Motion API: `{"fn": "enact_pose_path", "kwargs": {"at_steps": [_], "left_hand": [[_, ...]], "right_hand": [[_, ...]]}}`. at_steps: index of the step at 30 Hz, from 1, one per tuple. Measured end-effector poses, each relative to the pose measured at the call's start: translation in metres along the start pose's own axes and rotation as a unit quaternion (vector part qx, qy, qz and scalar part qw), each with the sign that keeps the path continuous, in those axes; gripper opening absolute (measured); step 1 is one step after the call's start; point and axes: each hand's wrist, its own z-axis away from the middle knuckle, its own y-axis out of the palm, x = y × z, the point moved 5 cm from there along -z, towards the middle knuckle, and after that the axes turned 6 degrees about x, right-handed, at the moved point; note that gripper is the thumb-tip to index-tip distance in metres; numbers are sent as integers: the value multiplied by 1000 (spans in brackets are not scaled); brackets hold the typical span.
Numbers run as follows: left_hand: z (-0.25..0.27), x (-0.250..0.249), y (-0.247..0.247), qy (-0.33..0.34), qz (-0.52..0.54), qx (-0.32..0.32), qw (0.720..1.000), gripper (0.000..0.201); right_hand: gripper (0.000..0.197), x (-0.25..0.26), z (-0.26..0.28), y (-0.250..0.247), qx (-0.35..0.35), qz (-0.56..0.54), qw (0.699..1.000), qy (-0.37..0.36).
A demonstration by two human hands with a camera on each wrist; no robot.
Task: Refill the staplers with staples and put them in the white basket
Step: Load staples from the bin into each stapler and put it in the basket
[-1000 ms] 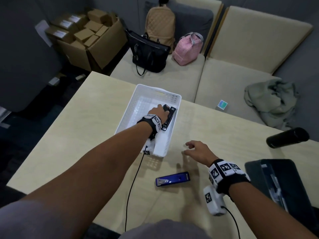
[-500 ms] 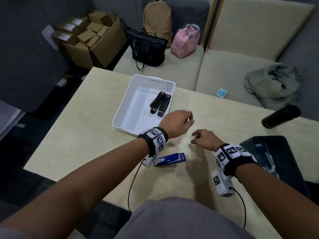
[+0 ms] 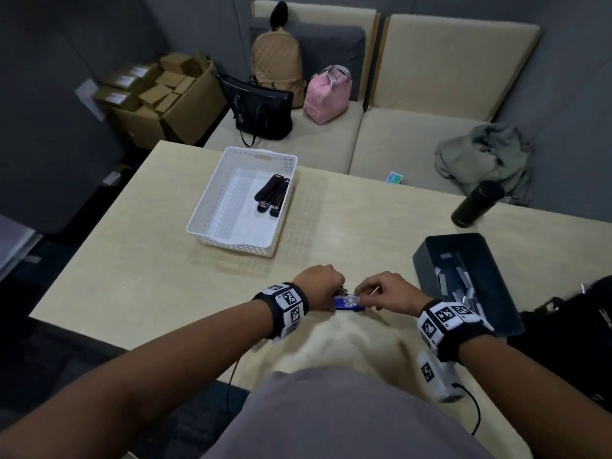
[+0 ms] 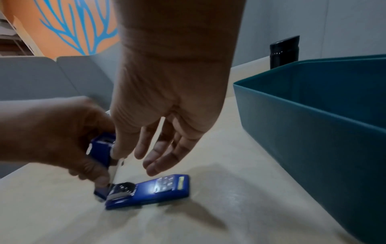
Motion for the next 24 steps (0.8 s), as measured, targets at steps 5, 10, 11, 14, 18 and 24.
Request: {"fn": "enact_pose_path", "kwargs": {"at_steps": [5,10,11,14,18,24], "left_hand": [[-9,-34,1,23,48,-34,998,30],[-8,-35,-1,27,52,-49,997,35],[-7,-33,-1,33,56,-50,997,35],[0,-16,-1,43,88,-58,993,26],[12,36,9,-24,116,-43,992,11],[12,59,42,-65,99,31,992,21]], "right_hand": [[25,0,9,16,-20,75,997,-15],[21,6,14,23,-94,218,971,-21],[21,3,13,25,-100,234,967,-20],[22,-15,14,25,-113,252,961,-2],[20,-42,19,14,-113,239,964,18],[29,-53,12,18,-97,224,969,19]]}}
